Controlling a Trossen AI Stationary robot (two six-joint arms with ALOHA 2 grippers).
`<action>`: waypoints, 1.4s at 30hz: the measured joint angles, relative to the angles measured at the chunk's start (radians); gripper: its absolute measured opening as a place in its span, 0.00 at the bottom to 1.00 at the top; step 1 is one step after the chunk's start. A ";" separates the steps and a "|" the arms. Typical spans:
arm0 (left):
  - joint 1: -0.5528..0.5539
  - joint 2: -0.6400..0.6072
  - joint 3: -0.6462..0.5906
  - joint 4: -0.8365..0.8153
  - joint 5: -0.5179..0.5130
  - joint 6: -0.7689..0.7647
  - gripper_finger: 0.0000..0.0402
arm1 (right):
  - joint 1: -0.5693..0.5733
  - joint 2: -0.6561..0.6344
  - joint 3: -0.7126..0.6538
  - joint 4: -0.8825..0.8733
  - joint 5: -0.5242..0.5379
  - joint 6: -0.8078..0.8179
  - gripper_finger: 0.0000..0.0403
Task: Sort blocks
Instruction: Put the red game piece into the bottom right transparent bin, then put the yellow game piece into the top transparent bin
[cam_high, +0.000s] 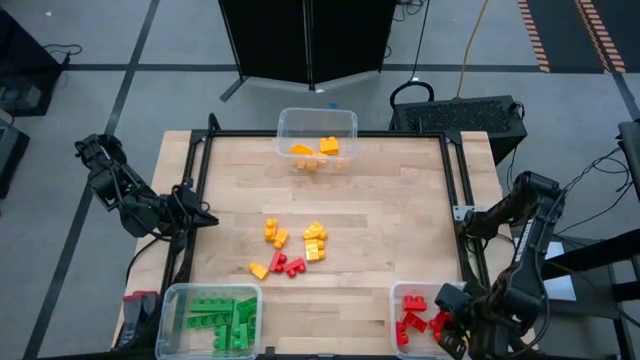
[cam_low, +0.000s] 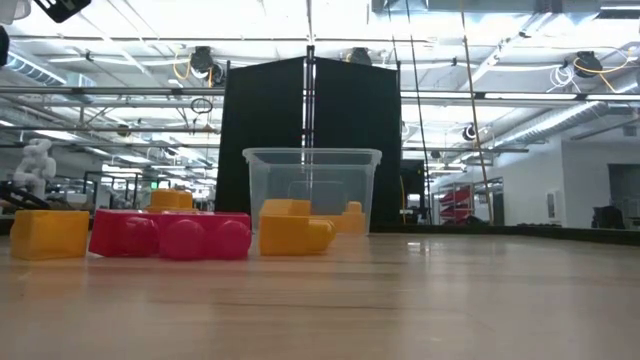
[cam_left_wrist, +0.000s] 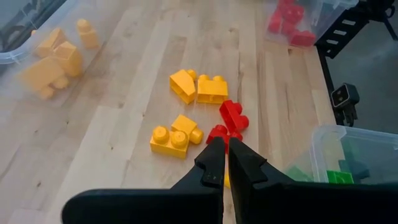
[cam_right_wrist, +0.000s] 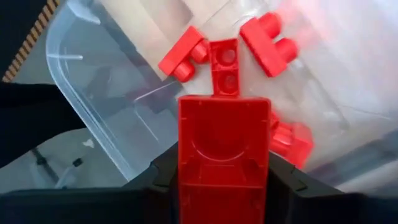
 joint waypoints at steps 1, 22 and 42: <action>0.000 0.000 0.000 0.000 -0.003 0.000 0.01 | 0.000 0.000 -0.022 0.033 -0.002 -0.002 0.30; 0.000 0.000 0.000 0.000 -0.034 0.000 0.01 | -0.043 -0.002 -0.223 0.255 -0.104 -0.071 0.32; 0.000 0.000 0.000 0.000 -0.033 0.007 0.01 | -0.107 -0.025 -0.138 0.251 -0.157 0.099 0.66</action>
